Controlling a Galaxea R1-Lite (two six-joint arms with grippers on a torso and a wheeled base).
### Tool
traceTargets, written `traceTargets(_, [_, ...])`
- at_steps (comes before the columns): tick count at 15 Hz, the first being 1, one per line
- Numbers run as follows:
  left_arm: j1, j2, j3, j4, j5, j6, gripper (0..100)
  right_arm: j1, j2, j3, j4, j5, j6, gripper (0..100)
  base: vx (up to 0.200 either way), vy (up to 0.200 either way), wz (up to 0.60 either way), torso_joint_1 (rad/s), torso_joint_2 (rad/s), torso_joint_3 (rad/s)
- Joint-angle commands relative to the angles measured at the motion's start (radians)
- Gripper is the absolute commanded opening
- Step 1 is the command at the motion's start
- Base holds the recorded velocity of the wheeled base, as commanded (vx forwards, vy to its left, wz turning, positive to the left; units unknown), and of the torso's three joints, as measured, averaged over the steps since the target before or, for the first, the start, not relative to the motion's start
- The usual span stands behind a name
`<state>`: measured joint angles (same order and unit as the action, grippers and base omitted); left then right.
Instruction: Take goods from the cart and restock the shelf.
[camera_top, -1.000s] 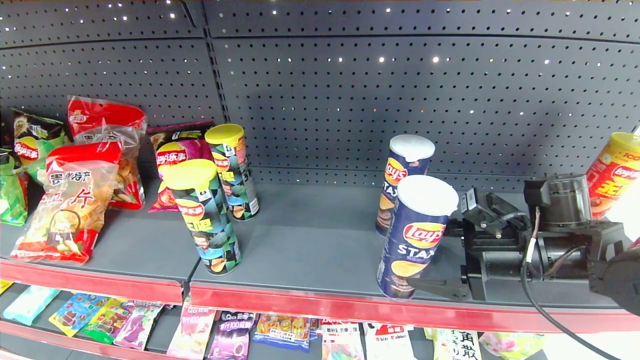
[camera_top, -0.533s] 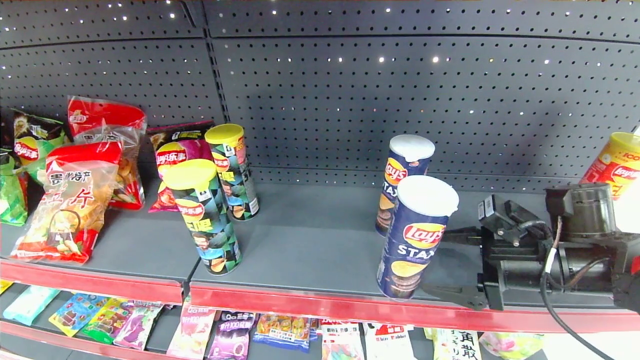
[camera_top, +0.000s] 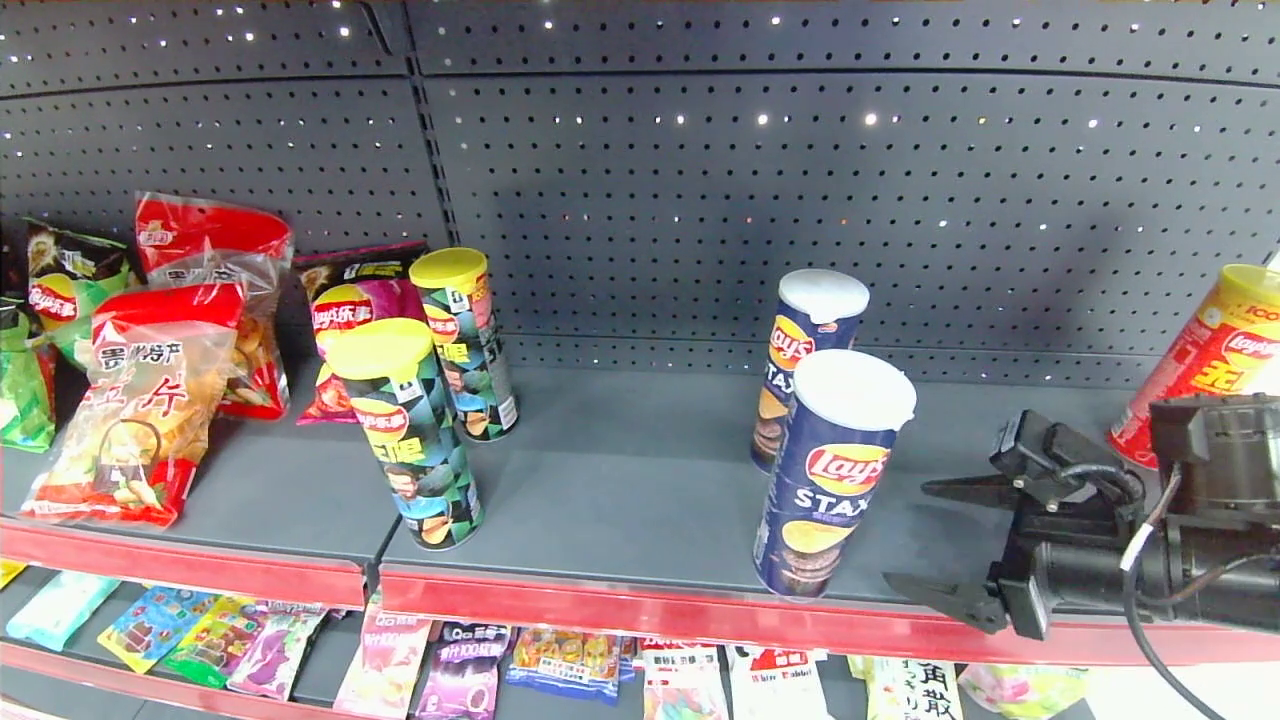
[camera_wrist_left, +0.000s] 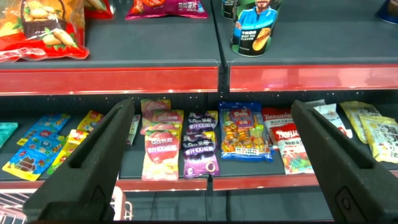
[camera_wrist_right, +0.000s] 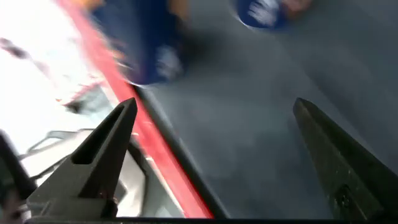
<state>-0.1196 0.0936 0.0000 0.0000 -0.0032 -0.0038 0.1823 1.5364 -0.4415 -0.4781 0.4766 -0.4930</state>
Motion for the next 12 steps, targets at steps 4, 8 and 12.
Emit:
traceTargets(4, [0.0,0.001,0.0,0.0,0.0,-0.001,100,0.039,0.09,-0.056,-0.005,-0.159,0.027,100,0.0,0.0,0.0,0.0,0.0,0.0])
traceTargets(8, [0.0,0.001,0.0,0.0,0.0,-0.001,100,0.065,0.133,-0.097,-0.01,-0.185,0.044,100,0.0,0.0,0.0,0.0,0.0,0.0])
traceTargets(12, [0.0,0.001,0.0,0.0,0.0,-0.001,100,0.086,0.143,-0.102,-0.01,-0.193,0.05,100,0.0,0.0,0.0,0.0,0.0,0.0])
